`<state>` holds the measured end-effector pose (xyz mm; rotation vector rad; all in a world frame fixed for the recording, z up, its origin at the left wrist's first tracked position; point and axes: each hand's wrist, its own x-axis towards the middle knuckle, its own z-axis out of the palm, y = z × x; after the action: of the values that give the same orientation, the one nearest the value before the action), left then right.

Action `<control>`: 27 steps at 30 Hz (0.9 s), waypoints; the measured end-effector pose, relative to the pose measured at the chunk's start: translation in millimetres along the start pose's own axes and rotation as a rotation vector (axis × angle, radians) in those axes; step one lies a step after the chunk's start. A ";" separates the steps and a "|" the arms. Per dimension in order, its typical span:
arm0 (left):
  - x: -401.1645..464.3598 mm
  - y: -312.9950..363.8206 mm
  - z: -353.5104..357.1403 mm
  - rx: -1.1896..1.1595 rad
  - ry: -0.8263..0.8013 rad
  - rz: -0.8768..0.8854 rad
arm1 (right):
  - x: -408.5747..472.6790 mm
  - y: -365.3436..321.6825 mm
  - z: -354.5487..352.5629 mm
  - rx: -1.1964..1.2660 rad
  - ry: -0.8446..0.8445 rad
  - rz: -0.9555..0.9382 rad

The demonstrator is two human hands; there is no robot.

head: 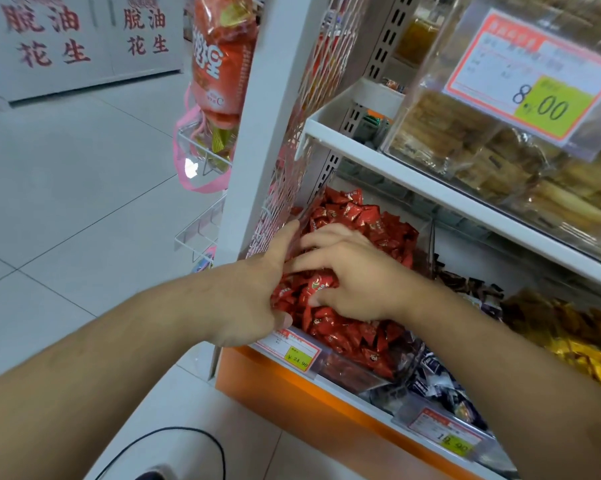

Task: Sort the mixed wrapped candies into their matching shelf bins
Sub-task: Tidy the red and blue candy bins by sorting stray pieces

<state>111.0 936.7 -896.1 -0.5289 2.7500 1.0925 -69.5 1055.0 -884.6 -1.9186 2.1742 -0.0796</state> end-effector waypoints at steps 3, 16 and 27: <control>2.4 -3.9 3.4 -0.014 0.005 0.022 | 8.3 -8.9 24.7 -0.007 -0.060 -0.053; 6.9 -8.7 6.9 -0.026 0.021 0.019 | 7.3 12.4 24.1 -0.286 -0.063 -0.011; 7.1 -10.6 6.4 -0.053 0.001 0.011 | 4.3 24.3 8.6 -0.259 -0.047 0.064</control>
<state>108.3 932.1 -909.3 -0.5210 2.7346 1.1703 -91.7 1055.1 -898.4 -1.9548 2.3081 0.2678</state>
